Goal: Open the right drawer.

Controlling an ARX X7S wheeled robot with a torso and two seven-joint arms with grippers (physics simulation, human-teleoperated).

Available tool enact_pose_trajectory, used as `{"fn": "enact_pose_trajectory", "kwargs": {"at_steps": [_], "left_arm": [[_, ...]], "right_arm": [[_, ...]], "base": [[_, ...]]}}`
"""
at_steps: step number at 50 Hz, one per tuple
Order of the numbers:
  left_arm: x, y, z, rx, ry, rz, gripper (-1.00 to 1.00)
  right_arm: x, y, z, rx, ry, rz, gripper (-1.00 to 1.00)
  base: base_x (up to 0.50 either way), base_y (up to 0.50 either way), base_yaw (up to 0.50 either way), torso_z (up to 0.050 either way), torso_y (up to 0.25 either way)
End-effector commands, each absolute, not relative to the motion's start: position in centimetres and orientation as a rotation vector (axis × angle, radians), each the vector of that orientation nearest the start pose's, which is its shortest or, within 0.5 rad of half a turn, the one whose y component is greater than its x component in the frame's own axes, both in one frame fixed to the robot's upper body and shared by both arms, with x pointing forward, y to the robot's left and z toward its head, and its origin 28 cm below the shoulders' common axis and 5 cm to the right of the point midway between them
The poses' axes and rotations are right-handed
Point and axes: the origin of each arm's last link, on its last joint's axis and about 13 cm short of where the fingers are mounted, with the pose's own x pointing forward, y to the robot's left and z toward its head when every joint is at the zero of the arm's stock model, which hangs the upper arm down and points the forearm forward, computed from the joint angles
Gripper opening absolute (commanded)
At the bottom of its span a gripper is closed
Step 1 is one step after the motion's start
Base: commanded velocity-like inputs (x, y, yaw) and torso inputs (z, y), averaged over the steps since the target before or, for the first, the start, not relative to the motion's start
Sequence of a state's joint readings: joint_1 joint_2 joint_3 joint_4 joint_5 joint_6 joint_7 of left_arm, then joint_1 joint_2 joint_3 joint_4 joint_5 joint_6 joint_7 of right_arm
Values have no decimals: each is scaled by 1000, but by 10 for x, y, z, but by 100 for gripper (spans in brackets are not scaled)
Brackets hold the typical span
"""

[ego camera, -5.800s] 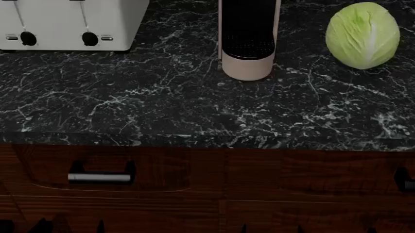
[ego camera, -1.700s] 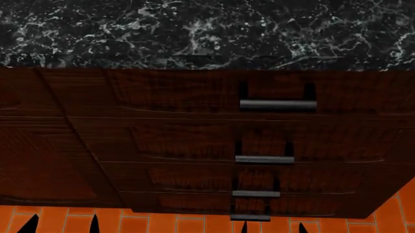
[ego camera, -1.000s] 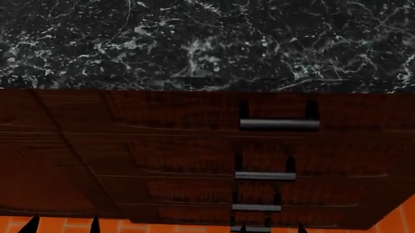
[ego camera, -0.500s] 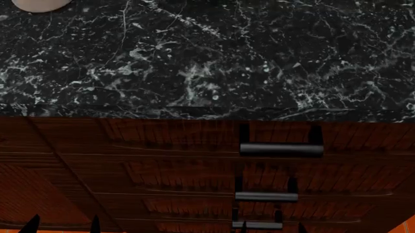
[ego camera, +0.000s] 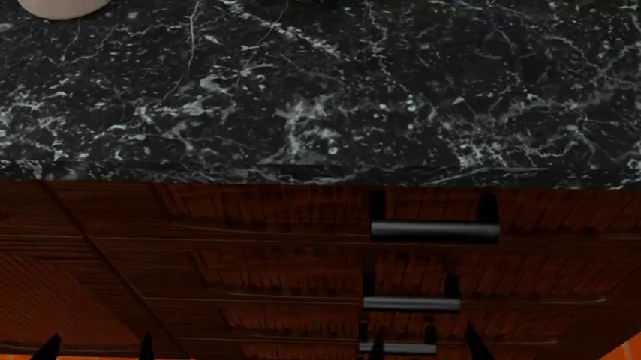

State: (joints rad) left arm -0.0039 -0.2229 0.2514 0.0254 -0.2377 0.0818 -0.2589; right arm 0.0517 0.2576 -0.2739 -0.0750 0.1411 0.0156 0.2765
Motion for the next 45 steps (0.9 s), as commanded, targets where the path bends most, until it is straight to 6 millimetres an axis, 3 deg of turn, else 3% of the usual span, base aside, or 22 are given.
{"fn": "enact_pose_trajectory", "kwargs": {"at_steps": [1,10,21,41,45], "left_arm": [[207,206,18,-29,-44,10,100],[207,207,18,-50,-35,10,100],[206,206,18,-46,-33,3,100],[206,206,19,-44,-35,11,100],[206,206,18,-42,-32,8,100]], "right_arm": [[221,-110,46,-333,-56,-54,100],[226,-115,46,-659,-44,-94,100],[226,-118,54,-822,-54,-145,100],[223,-119,69,-1387,-156,-139,100],[223,-119,70,-1433,-158,-155,100]], "base": [[0,0,0,0,0],[0,0,0,0,0],[0,0,0,0,0],[0,0,0,0,0],[0,0,0,0,0]]}}
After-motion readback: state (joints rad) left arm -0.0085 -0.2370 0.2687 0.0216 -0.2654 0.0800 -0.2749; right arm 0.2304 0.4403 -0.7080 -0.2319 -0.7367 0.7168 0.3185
